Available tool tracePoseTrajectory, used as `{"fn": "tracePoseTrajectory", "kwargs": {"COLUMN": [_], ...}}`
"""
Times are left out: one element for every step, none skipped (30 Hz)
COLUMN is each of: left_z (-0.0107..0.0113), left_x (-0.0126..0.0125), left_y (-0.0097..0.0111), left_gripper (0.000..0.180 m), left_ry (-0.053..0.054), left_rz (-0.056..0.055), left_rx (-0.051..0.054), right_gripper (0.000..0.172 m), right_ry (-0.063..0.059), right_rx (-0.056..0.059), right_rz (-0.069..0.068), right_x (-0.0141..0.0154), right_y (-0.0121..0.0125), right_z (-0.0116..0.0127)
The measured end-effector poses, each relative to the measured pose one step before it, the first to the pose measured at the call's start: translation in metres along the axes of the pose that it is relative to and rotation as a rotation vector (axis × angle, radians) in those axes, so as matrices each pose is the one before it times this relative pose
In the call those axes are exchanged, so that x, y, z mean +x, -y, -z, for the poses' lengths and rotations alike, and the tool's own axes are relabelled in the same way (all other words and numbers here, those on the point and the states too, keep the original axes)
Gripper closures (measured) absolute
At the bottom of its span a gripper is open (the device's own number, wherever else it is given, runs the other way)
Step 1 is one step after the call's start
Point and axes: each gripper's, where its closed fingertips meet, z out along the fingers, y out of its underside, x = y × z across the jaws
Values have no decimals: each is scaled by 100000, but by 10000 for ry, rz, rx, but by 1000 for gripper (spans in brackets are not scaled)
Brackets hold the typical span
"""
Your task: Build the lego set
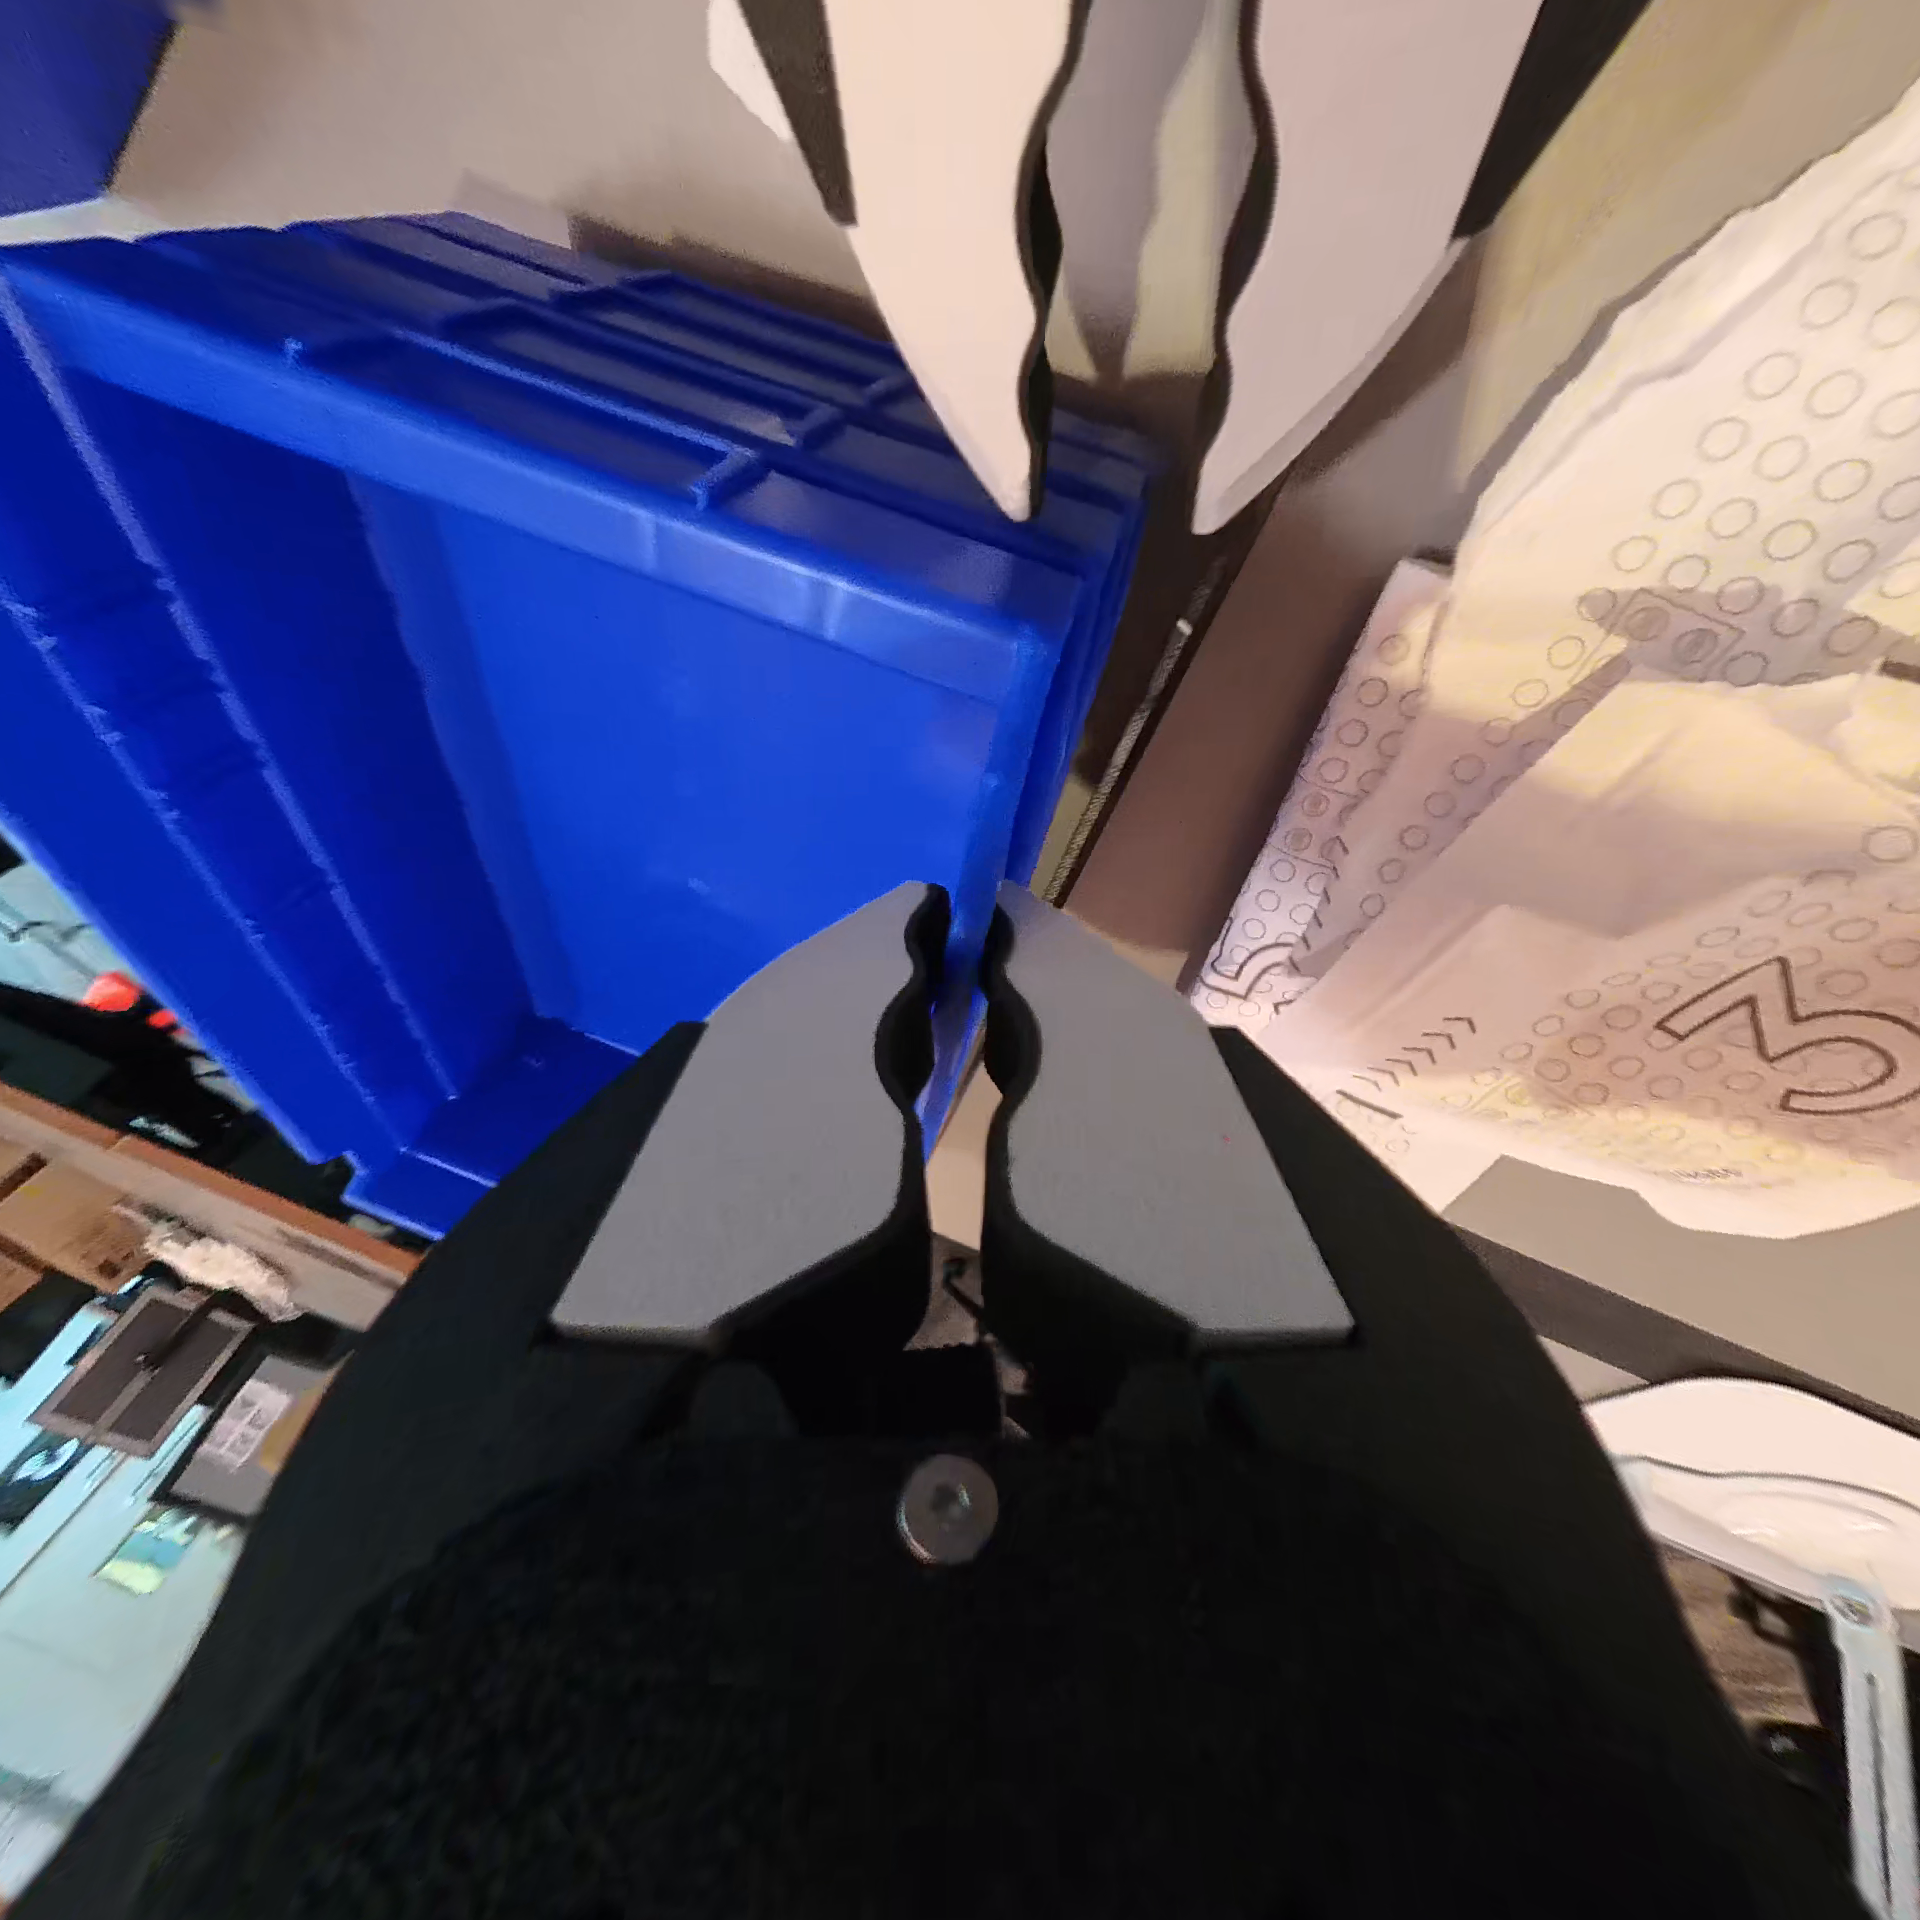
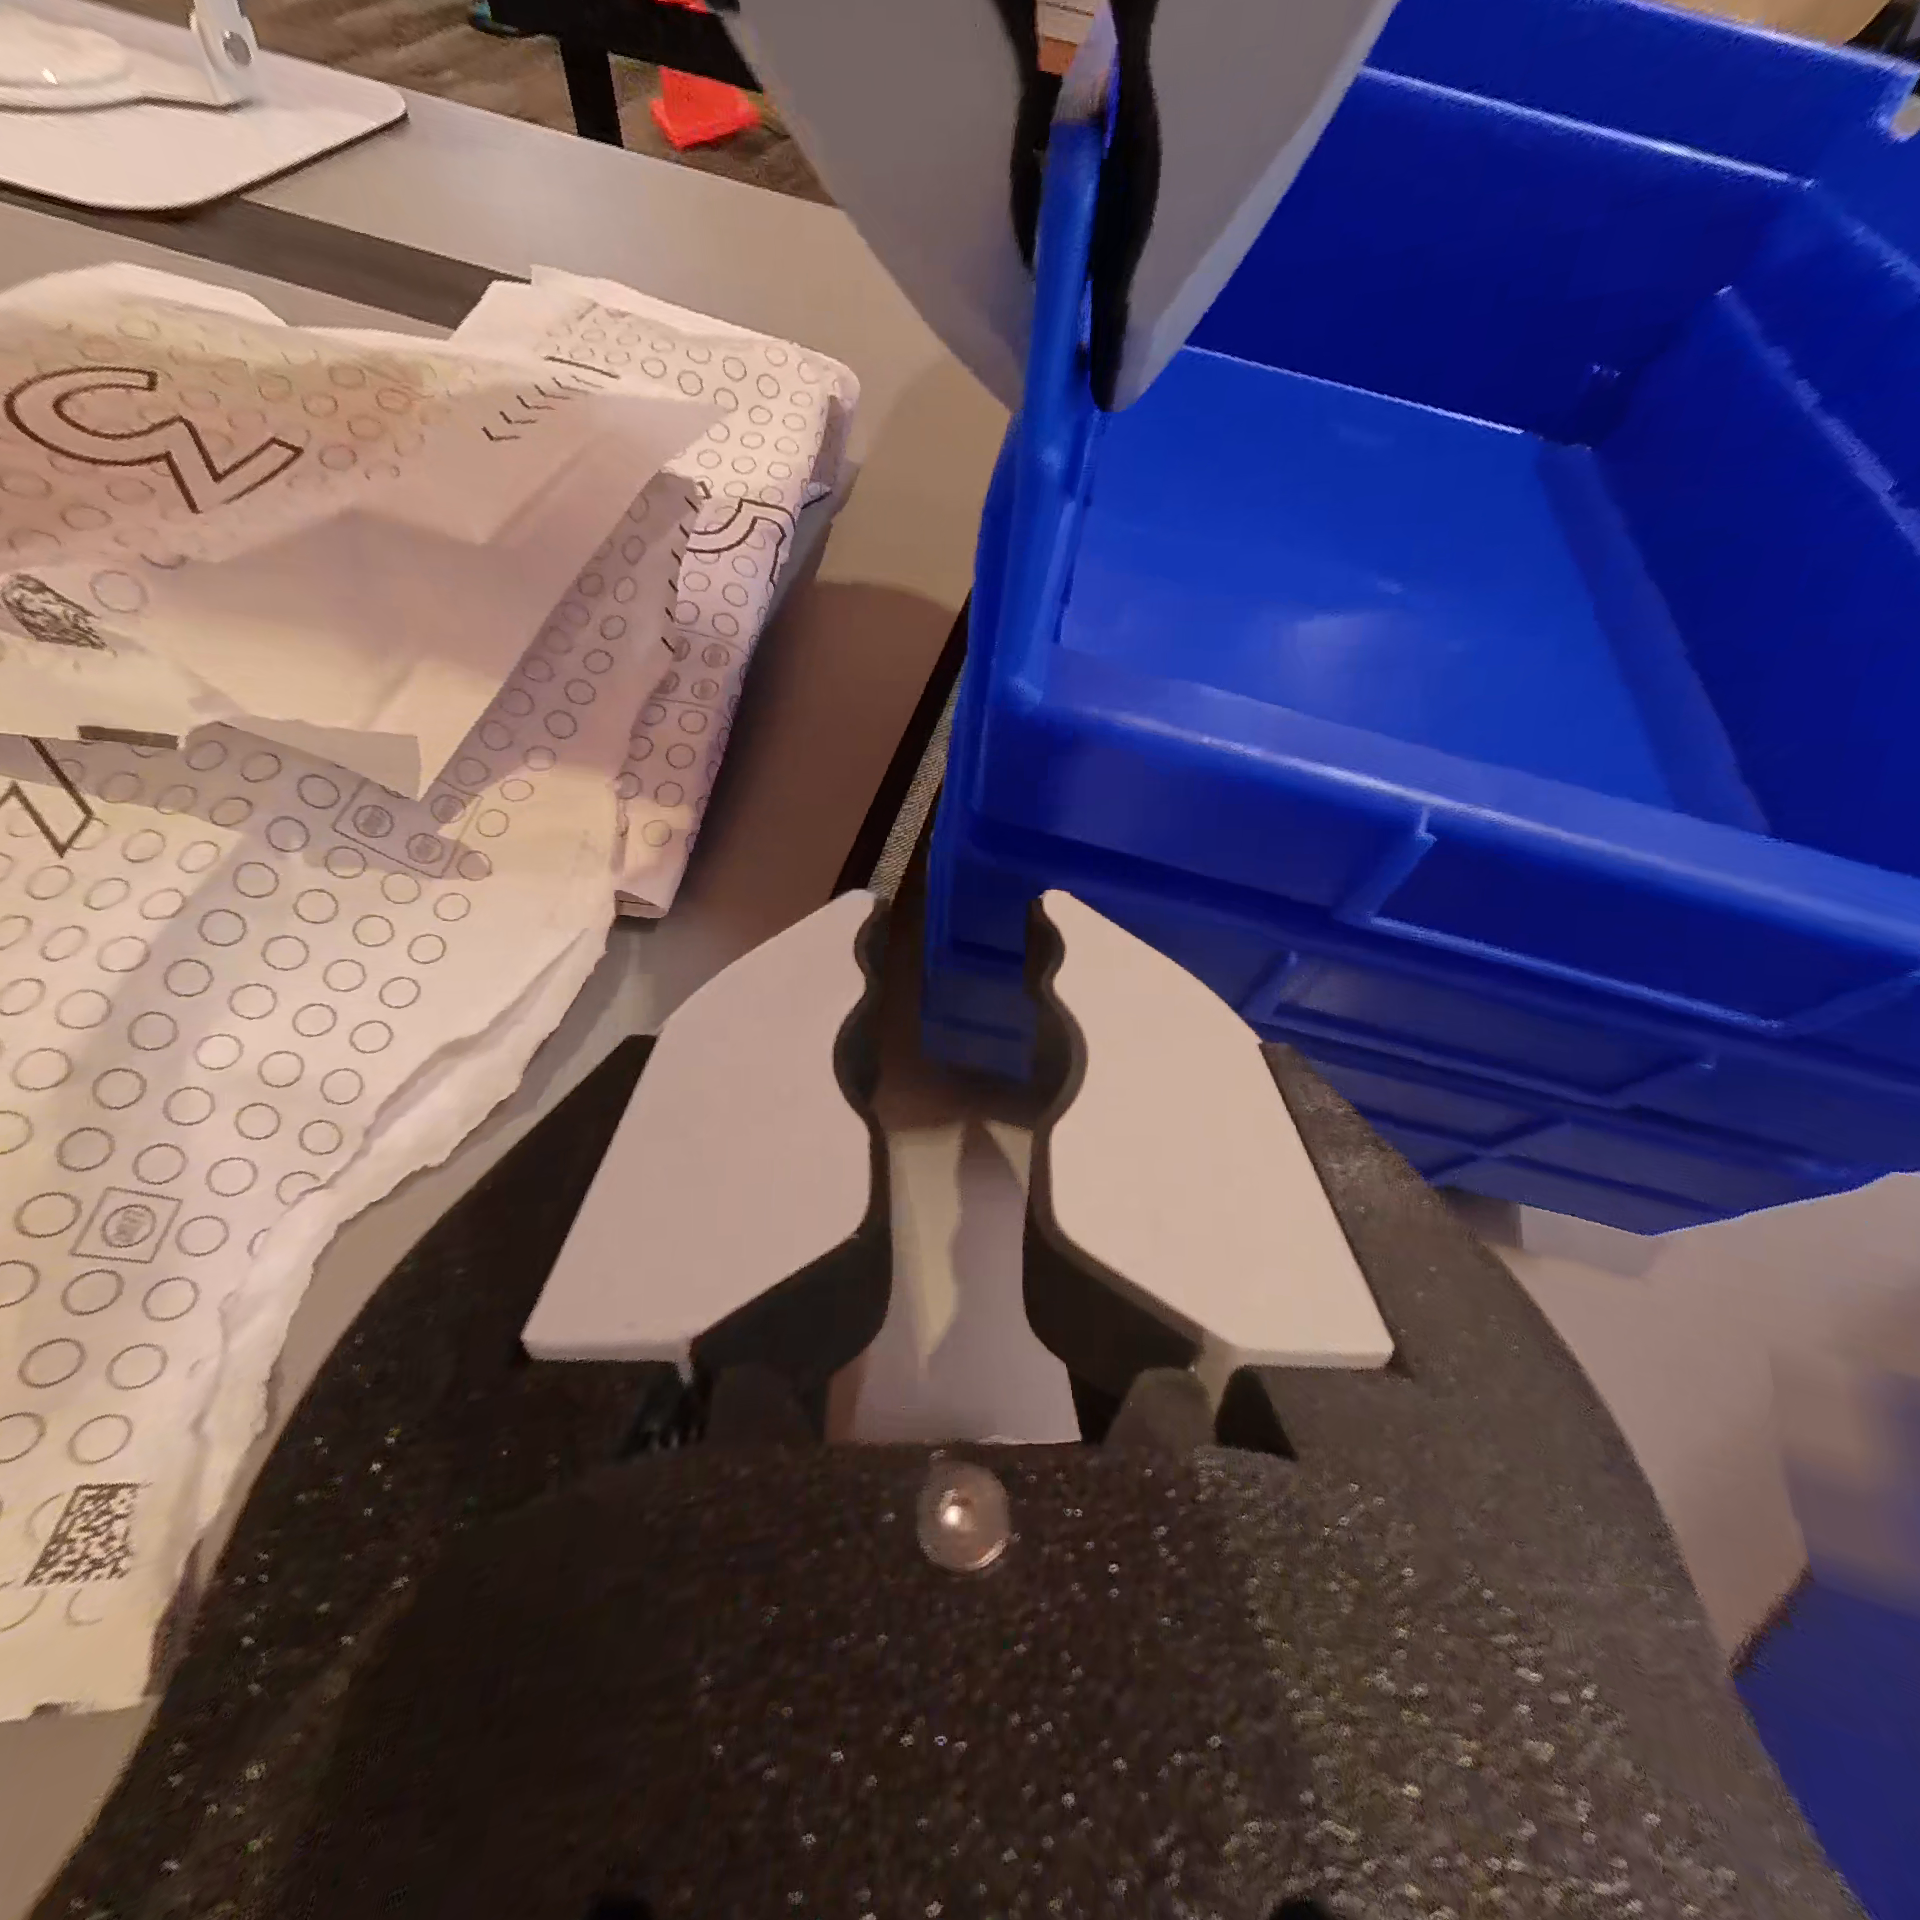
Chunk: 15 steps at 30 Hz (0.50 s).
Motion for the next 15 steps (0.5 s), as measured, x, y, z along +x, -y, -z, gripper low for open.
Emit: {"fn": "tracePoseTrajectory", "kwargs": {"left_z": [51, 77, 99, 120, 178, 209, 222, 231, 235, 207, 187, 123, 73, 32, -22], "left_x": [-12, -89, -210, -244, -309, -346, -307, -247, -238, -214, -144, -20, 90, 122, 96], "left_y": [-4, 41, 159, 152, 125, 119, 120, 120, 130, 122, 120, 145, 213, 202, 125], "left_gripper": [176, 176, 176, 176, 176, 176, 176, 176, 176, 176, 176, 176, 176, 176, 176], "left_ry": [-251, -171, -80, -50, 3, 31, -5, -33, 15, 35, 35, 1, -24, -26, 8], "left_rz": [91, 71, 134, 161, 127, 126, 171, 143, 92, 119, 81, 32, -5, -50, -66], "left_rx": [74, 164, 248, 189, 152, 151, 173, 179, 173, 139, 101, 89, 95, 55, -34], "right_gripper": [148, 146, 146, 147, 146, 146, 146, 147, 147, 148, 148, 150, 152, 150, 150], "right_ry": [-95, -92, -75, -97, -147, -157, -149, -152, -183, -182, -178, -171, -189, -191, -86], "right_rx": [42, 130, 160, 151, 146, 164, 181, 187, 165, 143, 137, 88, -1, -51, -6], "right_rz": [66, -2, -49, -55, -37, -20, 1, 22, 39, 65, 110, 180, 314, 476, 509], "right_x": [158, 195, 211, 258, 333, 322, 308, 290, 328, 310, 280, 219, 200, 153, -8], "right_y": [63, 183, 238, 234, 203, 231, 246, 247, 237, 218, 229, 178, 75, -4, 15], "right_z": [28, 91, 160, 178, 200, 203, 204, 192, 179, 163, 119, 86, 54, 13, 56]}}
